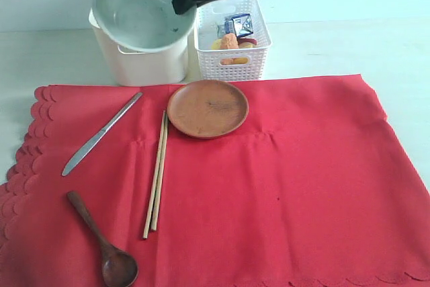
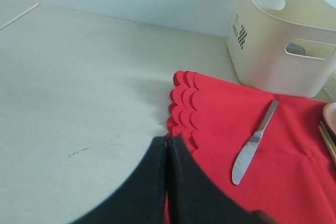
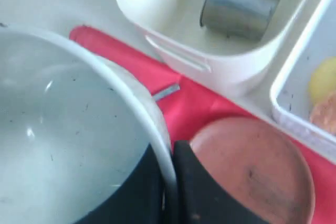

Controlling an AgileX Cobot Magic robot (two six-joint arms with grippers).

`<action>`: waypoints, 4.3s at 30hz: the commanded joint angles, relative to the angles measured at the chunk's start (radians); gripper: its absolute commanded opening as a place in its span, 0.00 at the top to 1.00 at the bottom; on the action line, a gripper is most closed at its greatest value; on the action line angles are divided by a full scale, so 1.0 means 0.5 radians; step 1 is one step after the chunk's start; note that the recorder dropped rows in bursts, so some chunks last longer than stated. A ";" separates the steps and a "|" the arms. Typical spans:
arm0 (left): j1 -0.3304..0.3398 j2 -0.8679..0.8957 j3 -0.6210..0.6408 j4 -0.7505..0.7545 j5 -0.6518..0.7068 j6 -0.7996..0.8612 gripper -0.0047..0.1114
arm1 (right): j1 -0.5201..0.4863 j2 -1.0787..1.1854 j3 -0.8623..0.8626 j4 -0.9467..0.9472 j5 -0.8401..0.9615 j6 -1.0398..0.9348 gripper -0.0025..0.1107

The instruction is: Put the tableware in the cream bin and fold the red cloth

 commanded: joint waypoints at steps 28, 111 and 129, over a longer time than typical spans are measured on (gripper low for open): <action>-0.014 -0.012 0.005 0.010 -0.010 0.005 0.96 | 0.002 0.855 -0.948 -0.454 -0.582 0.906 0.98; -0.014 -0.012 0.005 0.010 -0.010 0.005 0.96 | 0.022 -0.778 0.181 -0.618 0.223 0.170 0.98; -0.014 -0.012 0.005 0.010 -0.010 0.005 0.96 | 0.022 -2.259 1.301 -0.610 -0.107 0.166 0.98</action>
